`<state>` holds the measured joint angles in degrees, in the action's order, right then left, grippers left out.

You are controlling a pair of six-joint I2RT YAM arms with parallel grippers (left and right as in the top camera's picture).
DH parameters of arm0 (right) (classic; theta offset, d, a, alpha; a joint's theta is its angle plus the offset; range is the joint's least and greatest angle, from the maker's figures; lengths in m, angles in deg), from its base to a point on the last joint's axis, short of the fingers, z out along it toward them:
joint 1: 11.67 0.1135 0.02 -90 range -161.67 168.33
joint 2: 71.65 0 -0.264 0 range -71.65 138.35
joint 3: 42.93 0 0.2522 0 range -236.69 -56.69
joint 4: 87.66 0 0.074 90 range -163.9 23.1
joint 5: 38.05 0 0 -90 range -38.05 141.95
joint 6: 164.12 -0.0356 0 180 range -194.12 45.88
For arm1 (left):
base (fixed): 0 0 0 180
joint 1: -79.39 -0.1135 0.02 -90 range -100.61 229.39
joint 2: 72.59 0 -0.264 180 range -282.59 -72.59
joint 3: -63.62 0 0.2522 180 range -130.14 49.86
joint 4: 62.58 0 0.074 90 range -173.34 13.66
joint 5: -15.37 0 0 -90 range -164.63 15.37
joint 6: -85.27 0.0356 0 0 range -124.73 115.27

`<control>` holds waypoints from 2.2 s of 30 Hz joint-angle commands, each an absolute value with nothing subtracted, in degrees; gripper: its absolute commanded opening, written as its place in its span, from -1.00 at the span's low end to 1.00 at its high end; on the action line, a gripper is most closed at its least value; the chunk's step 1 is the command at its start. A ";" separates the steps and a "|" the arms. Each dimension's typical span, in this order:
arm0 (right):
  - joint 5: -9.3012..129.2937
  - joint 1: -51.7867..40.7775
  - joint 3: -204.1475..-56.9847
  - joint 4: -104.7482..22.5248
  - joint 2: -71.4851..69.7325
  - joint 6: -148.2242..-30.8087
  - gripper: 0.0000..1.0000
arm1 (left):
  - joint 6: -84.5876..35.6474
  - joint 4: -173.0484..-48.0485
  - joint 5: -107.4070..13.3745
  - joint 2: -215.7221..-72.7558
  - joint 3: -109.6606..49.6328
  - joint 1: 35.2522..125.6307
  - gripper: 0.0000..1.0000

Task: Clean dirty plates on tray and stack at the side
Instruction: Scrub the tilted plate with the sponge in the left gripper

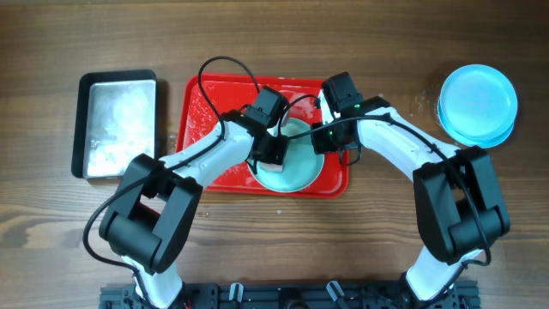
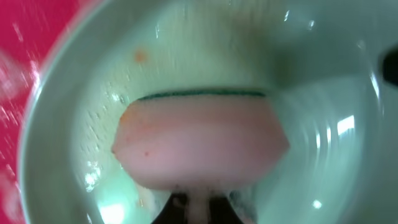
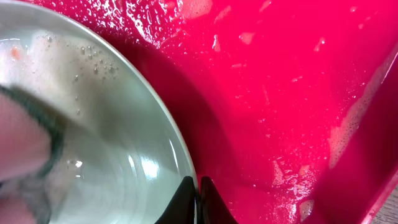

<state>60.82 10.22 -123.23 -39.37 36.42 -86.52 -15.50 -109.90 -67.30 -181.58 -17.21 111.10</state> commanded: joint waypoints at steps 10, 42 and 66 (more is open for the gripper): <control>58.30 9.85 -124.46 -38.48 36.79 -86.11 -0.91 | -27.48 -93.55 -85.46 -188.62 -16.55 105.43 -0.92; 58.32 9.87 -124.46 -37.82 36.79 -84.77 -0.91 | -22.14 -108.85 -75.63 -193.34 -23.87 106.57 -0.92; 58.35 9.87 -124.46 -37.60 36.82 -84.80 -0.91 | -16.87 -106.19 -71.80 -193.14 -33.60 105.33 -0.92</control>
<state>59.40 9.89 -124.57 -37.98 36.42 -85.34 -18.08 -109.36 -58.10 -191.96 -33.03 103.73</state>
